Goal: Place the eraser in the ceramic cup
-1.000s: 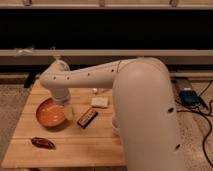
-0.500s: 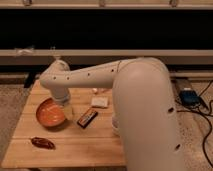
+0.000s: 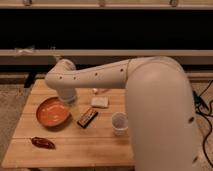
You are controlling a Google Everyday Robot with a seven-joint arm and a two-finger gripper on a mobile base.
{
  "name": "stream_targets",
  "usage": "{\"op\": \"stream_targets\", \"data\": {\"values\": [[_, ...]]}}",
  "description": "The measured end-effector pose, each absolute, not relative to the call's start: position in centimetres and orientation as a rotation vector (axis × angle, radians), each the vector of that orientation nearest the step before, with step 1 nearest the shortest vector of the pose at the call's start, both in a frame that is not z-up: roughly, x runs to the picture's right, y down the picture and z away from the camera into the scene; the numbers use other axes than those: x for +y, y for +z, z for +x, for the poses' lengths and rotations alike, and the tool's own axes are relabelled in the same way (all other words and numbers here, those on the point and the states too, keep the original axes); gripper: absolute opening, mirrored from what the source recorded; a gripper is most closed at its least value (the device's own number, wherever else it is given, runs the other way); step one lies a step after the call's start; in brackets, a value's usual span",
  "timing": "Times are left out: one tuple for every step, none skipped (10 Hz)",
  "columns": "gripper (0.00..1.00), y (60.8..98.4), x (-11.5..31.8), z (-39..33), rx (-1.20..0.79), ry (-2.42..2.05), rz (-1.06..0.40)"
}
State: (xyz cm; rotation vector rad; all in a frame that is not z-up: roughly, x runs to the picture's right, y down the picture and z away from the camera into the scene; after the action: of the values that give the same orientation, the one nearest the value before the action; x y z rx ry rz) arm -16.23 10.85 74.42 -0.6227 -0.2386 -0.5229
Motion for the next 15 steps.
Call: {"op": "stream_targets", "data": {"values": [[0.80,74.2,11.1,-14.8,-0.248,-0.513,-0.609],[0.80,74.2,11.4,-13.9,-0.253,-0.504,-0.602],[0.80,74.6,11.6,-12.3,-0.257,-0.491,-0.592],[0.80,75.3,11.6,-11.2,-0.258,-0.491,-0.583],[0.80,76.1,11.5,-10.6,-0.262,-0.495,-0.581],[0.80,78.6,11.1,-9.6,-0.261,-0.520,-0.593],[0.80,79.9,11.1,-9.1,-0.262,-0.538,-0.611],[0.80,80.7,11.2,-9.1,-0.268,-0.551,-0.624],[0.80,81.8,11.4,-8.7,-0.275,-0.562,-0.639],[0.80,82.7,11.7,-8.4,-0.282,-0.567,-0.650],[0.80,83.2,12.0,-8.4,-0.289,-0.575,-0.656],[0.80,83.6,12.4,-8.5,-0.296,-0.583,-0.663],[0.80,84.2,13.0,-8.7,-0.306,-0.593,-0.673],[0.80,84.6,13.4,-8.9,-0.314,-0.599,-0.679],[0.80,85.1,13.9,-9.1,-0.324,-0.607,-0.688]]}}
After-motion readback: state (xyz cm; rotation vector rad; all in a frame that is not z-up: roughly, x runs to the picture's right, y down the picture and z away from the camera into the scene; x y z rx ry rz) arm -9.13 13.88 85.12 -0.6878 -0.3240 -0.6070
